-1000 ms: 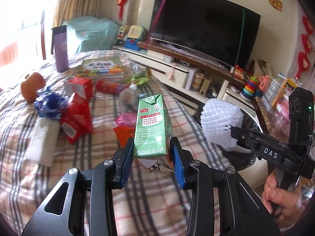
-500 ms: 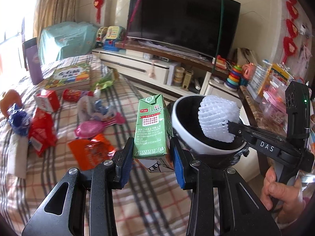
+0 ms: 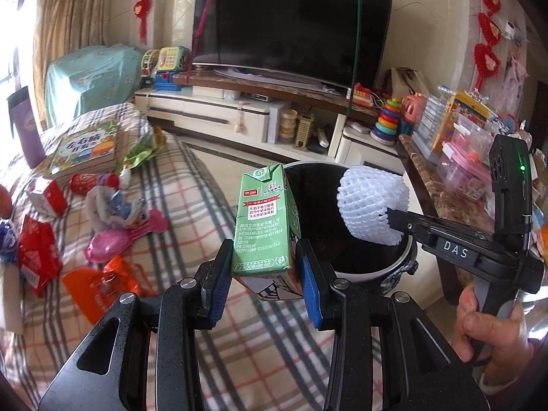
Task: Collect trash
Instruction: 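Carry carton and foam net over the bin and open both tools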
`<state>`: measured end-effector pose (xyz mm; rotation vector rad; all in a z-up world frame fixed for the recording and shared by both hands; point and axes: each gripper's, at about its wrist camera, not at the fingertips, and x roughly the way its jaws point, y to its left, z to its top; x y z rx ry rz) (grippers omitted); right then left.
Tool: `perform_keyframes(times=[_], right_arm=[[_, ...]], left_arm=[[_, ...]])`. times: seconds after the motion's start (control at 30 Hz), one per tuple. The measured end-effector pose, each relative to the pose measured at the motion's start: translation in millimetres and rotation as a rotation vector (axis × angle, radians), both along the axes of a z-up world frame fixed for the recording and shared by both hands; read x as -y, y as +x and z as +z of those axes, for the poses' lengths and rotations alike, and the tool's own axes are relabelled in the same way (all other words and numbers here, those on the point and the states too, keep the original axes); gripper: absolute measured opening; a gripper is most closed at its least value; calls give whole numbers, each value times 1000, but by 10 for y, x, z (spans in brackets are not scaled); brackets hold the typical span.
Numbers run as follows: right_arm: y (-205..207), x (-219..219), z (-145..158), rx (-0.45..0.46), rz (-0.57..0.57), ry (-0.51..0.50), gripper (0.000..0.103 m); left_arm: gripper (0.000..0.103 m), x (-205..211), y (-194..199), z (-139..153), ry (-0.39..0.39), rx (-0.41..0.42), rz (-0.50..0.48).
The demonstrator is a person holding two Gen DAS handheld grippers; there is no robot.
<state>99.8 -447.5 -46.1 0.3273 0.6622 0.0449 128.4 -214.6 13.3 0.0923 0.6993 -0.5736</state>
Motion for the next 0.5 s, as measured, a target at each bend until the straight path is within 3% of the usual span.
perform_keyframes(times=[0.5], right_arm=[[44, 184, -41, -34, -28, -4, 16]], left_arm=[[35, 395, 106, 13, 27, -9, -65]])
